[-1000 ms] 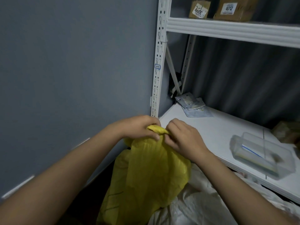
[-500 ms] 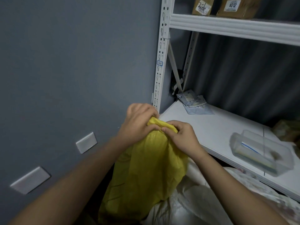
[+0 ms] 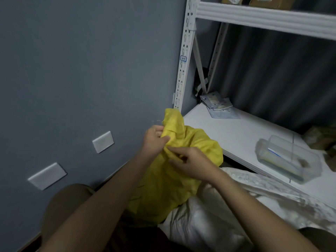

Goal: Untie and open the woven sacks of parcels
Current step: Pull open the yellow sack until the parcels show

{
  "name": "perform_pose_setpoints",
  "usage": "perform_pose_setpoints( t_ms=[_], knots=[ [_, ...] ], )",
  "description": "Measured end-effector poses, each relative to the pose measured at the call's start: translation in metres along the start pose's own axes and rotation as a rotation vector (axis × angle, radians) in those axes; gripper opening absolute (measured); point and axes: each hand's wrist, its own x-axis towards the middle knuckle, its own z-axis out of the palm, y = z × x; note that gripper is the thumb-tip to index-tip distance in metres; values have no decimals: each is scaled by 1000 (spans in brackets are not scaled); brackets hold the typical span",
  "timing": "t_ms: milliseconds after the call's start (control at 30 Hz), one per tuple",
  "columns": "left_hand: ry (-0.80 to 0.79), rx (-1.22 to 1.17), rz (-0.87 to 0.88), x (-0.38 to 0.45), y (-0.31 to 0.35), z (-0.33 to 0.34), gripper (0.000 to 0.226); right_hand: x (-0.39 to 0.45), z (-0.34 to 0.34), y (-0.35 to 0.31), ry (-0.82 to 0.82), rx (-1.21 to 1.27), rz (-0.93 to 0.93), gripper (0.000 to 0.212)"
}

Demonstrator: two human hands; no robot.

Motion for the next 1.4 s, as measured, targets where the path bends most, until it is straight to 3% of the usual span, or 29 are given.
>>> perform_pose_setpoints(
  t_ms=[67, 100, 133, 200, 233, 267, 333, 400, 467, 567, 700, 767, 867, 933, 1000, 1033, 1100, 1167, 1233, 1333, 1400],
  knots=[
    [-64, 32, 64, -8, -6, -8, 26, 2, -23, 2, 279, -22, -70, 32],
    [-113, 34, 99, -11, -8, -10, 27, 6, -35, 2, 361, -90, -133, 40],
    [-161, 47, 138, -14, -7, -13, 31, 13, -46, -2, 329, -165, -190, 52],
    [-230, 112, 206, -20, -2, -18, 39, 31, -61, -6, 16, -392, -238, 75],
    [-255, 149, 226, -23, 0, -21, 40, 41, -64, -9, -139, -542, -224, 75],
    [-280, 177, 229, -25, 3, -26, 40, 48, -66, -11, -236, -675, -228, 67],
    [-317, 226, 207, -29, 10, -37, 40, 56, -64, -18, -260, -793, -283, 30],
    [-280, 328, 214, -31, 15, -48, 38, 56, -62, -29, -222, -753, -237, 9],
    [-225, 503, 246, -35, 22, -49, 39, 55, -58, -39, -259, -650, -78, 13],
    [-207, 619, 205, -53, 24, -20, 62, 61, -52, -54, -323, -499, 122, 19],
    [-146, 534, 305, -68, 12, -6, 38, 57, -60, -54, -412, -421, 158, 32],
    [-254, 324, 201, -58, 10, -21, 22, 45, -70, -46, -339, -441, 62, 39],
    [-396, 53, 30, -48, 19, -41, 24, 31, -71, -41, -256, -291, 41, 27],
    [-459, 259, 45, -48, 22, -45, 29, 32, -61, -46, -327, -228, 98, 26],
    [-402, 596, 207, -52, 21, -40, 35, 38, -59, -48, -462, -132, 200, 30],
    [-359, 649, 286, -56, 22, -39, 30, 41, -62, -51, -525, -80, 238, 33],
    [-401, 496, 267, -59, 20, -47, 19, 43, -72, -54, -583, -91, 213, 36],
    [-557, 118, -16, -57, 23, -65, 27, 43, -74, -53, -534, -305, 81, 30],
    [-588, 93, -135, -52, 21, -77, 37, 39, -66, -51, -472, -431, 9, 23],
    [-350, 590, 162, -47, 4, -63, 37, 40, -45, -44, -486, -233, 98, 25],
    [-339, 575, 362, -50, -5, -51, 39, 46, -42, -43, -567, -84, 188, 40]
  ],
)
